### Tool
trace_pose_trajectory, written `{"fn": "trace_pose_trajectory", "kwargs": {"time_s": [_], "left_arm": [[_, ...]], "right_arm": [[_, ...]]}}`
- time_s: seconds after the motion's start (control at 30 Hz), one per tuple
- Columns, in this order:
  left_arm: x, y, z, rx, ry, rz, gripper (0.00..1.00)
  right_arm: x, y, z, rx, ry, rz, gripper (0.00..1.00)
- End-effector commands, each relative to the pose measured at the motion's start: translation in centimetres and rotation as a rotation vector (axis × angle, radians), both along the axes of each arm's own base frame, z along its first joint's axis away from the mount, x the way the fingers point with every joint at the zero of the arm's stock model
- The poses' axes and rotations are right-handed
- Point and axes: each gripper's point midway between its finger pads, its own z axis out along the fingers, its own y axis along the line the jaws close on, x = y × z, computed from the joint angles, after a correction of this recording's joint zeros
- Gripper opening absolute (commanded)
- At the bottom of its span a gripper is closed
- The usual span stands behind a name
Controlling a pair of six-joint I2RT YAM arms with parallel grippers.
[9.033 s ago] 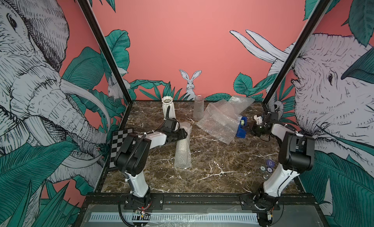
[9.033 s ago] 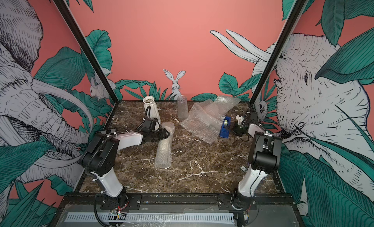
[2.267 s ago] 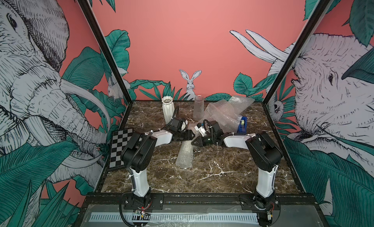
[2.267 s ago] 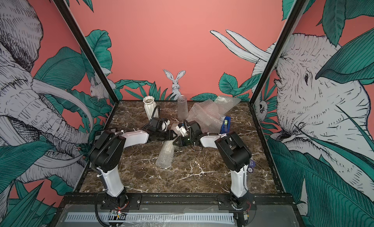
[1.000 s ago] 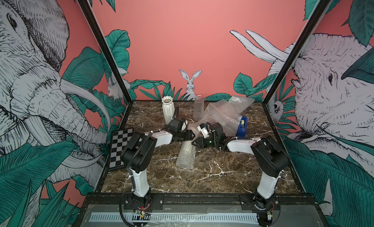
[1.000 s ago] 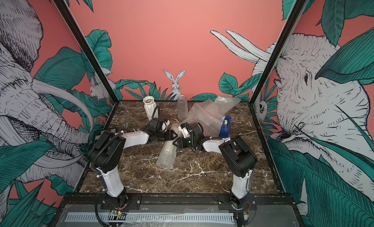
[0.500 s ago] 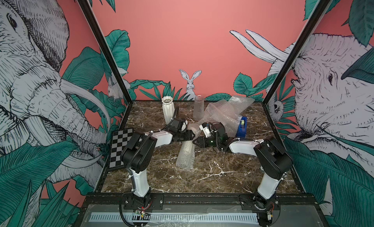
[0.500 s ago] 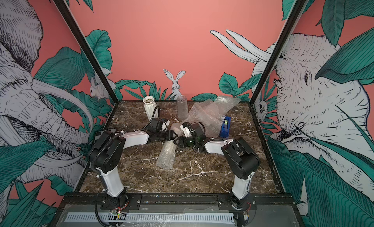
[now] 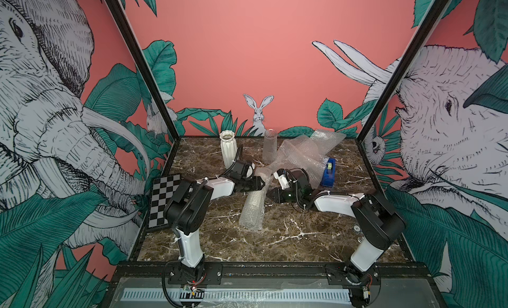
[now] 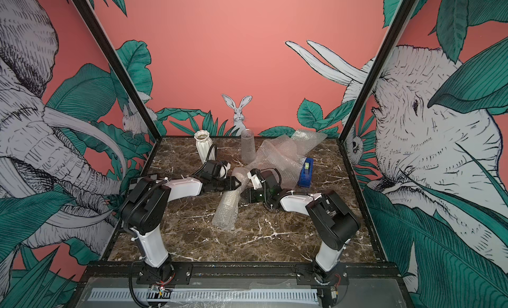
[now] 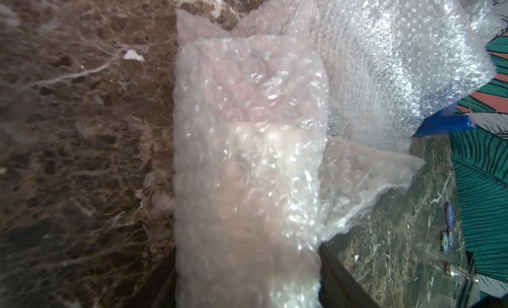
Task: Wrap vases in bubble wrap
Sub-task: Stick the tape on the bubble wrap.
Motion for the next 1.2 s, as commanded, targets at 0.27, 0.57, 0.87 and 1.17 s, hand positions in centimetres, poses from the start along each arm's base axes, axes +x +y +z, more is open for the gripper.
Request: {"fn": "trace_pose_trajectory", "kwargs": {"time_s": [0.27, 0.57, 0.87, 1.17], "left_arm": [[-2.5, 0.7, -2.1, 0.049, 0.106, -0.001, 0.54], [-2.6, 0.7, -2.1, 0.047, 0.107, -0.002, 0.54], [-2.6, 0.7, -2.1, 0.041, 0.108, 0.001, 0.54], [-2.7, 0.9, -2.1, 0.048, 0.106, 0.010, 0.54]], "right_arm": [[1.3, 3.1, 0.1, 0.033, -0.005, 0.038, 0.18], [1.3, 3.5, 0.3, 0.038, -0.002, 0.038, 0.24], [1.5, 3.8, -0.4, 0.029, 0.008, 0.022, 0.26], [1.3, 4.0, -0.4, 0.067, 0.016, -0.003, 0.28]]}}
